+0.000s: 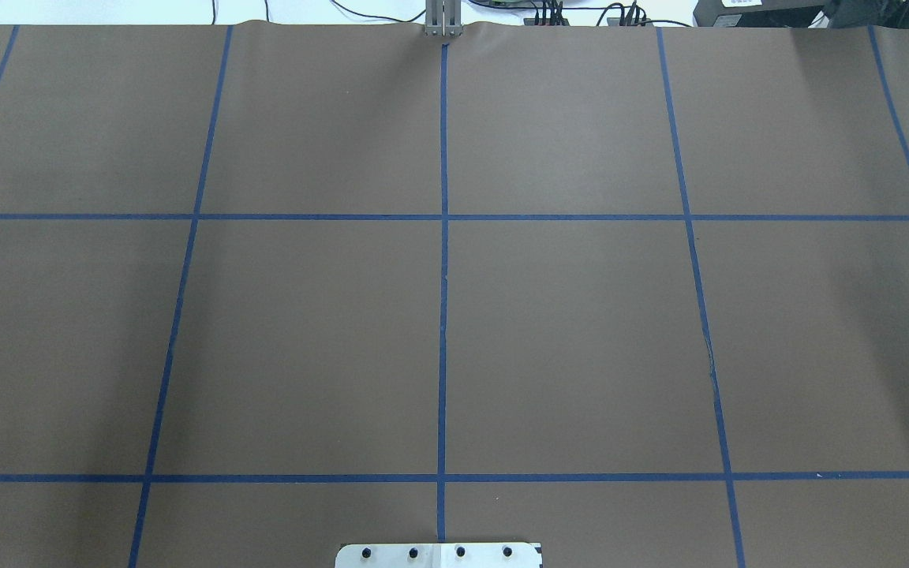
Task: Place and press bell with both arms
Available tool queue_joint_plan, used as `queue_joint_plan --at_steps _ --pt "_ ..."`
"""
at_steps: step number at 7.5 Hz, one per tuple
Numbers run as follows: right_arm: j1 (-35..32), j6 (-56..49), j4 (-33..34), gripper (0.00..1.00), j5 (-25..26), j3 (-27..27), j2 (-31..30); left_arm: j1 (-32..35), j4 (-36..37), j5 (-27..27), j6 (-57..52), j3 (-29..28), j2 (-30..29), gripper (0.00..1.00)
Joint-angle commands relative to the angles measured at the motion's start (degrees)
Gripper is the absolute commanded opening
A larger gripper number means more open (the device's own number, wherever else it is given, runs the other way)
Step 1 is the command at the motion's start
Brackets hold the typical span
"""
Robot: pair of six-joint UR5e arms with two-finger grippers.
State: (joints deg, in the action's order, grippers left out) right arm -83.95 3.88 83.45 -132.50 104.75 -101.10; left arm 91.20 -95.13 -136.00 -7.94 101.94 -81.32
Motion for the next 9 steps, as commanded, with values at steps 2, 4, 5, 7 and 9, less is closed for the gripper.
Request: queue_joint_plan --at_steps 2,4,5,7,9 --pt "0.2 0.3 0.2 1.0 -0.5 -0.6 2.2 -3.8 -7.0 -1.4 1.0 -2.0 -0.2 1.0" --pt "0.4 0.4 0.1 1.0 -0.8 -0.6 2.3 -11.2 -6.8 -2.1 1.1 -2.4 0.1 1.0" --pt "0.4 0.4 0.1 1.0 -0.8 -0.6 2.3 -13.3 -7.4 -2.1 1.0 -2.9 3.9 1.0" --pt "0.5 0.4 0.1 1.0 -0.8 -0.5 2.3 -20.3 -7.5 -1.6 2.8 -2.9 9.3 1.0" --pt "0.5 0.3 0.0 1.0 -0.8 -0.6 2.3 -24.0 -10.1 -1.5 2.9 -2.9 15.2 1.0"
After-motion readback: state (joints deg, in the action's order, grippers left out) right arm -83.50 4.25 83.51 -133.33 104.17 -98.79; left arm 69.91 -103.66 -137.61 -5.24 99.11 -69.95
